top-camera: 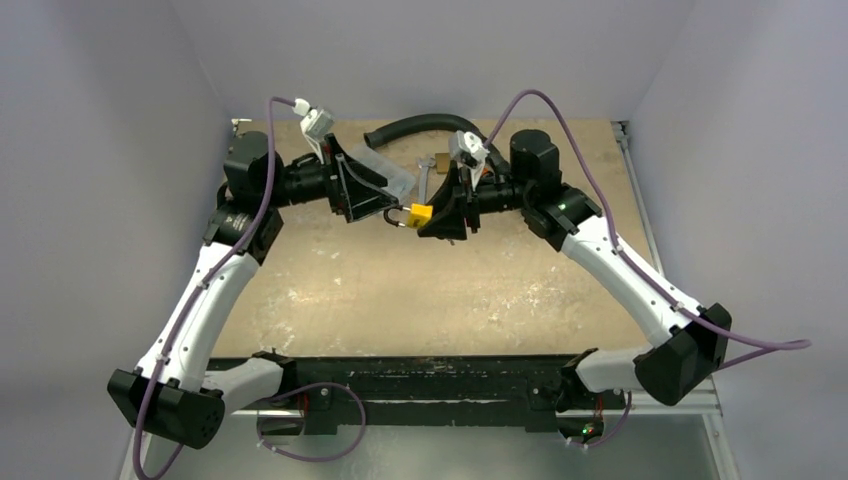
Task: Lock with the key
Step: Pick up the lock from the center of the board, then lock the lock.
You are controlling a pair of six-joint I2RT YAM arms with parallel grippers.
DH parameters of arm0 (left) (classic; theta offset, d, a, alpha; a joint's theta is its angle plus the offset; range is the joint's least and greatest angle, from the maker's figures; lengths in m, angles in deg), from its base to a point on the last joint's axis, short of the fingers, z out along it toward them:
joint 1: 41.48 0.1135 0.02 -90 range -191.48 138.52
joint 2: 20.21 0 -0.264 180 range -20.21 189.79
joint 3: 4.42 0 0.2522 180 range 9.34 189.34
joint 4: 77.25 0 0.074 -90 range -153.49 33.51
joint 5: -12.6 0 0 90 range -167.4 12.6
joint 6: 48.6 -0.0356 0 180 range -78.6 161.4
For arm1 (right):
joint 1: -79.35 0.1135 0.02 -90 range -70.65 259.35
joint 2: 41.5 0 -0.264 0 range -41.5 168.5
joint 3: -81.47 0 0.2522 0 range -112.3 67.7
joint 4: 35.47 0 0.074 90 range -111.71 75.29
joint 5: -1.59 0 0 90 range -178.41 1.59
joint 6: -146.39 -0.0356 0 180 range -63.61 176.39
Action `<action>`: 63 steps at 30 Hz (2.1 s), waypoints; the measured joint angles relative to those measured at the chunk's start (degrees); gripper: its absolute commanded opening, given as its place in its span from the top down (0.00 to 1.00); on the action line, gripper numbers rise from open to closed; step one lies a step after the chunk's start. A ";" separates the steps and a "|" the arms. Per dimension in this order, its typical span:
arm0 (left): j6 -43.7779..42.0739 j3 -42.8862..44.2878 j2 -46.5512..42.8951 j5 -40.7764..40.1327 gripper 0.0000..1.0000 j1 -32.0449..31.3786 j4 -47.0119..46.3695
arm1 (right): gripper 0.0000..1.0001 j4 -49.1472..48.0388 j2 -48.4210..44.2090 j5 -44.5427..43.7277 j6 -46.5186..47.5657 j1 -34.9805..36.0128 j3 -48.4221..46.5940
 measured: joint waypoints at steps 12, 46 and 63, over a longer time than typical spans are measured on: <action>-38.38 8.33 -1.36 5.88 0.30 -0.11 32.06 | 1.00 6.14 -5.81 7.17 5.35 -1.44 2.49; -17.35 -2.23 -2.19 12.17 0.54 -5.92 12.20 | 1.00 9.97 -5.46 6.10 9.88 -1.44 3.61; -14.51 -3.13 -1.27 10.80 1.00 -6.95 9.73 | 1.00 -0.57 -4.24 11.41 -2.45 -1.90 7.65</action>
